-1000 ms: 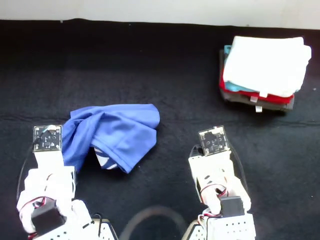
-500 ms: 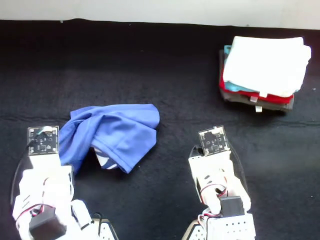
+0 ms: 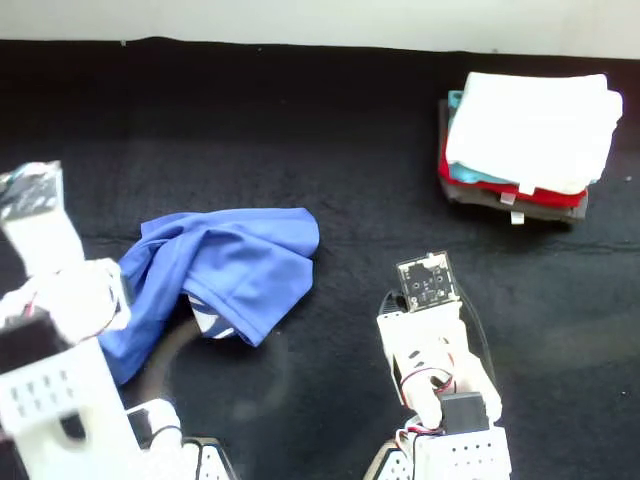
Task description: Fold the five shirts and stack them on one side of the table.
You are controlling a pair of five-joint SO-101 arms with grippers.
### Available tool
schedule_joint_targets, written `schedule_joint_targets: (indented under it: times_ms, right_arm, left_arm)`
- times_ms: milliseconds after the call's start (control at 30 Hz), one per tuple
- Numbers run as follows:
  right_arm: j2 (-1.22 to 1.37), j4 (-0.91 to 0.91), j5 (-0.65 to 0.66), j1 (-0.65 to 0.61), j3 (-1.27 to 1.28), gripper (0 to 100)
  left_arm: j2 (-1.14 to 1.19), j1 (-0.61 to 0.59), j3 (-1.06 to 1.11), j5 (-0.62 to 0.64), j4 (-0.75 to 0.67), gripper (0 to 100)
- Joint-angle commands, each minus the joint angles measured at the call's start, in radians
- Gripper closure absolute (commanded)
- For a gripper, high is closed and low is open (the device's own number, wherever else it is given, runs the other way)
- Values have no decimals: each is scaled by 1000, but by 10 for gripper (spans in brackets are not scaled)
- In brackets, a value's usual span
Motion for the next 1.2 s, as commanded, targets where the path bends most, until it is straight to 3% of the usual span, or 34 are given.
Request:
schedule_joint_targets:
  times_ms: [0, 400, 567, 767, 1167]
  right_arm:
    - [-4, -1, -3, -10, 136, 992]
    - [-4, -4, -2, -10, 136, 992]
    - [-4, -5, -2, -10, 136, 992]
    - [-4, -5, -2, -10, 136, 992]
    - [-4, -5, -2, -10, 136, 992]
  left_arm:
    - [102, 88, -58, 8, -44, 835]
    - [420, 142, -62, 8, -212, 835]
    - [446, 205, -62, 8, -219, 835]
    - [446, 211, -58, 8, -341, 836]
    - [446, 214, -56, 9, -339, 839]
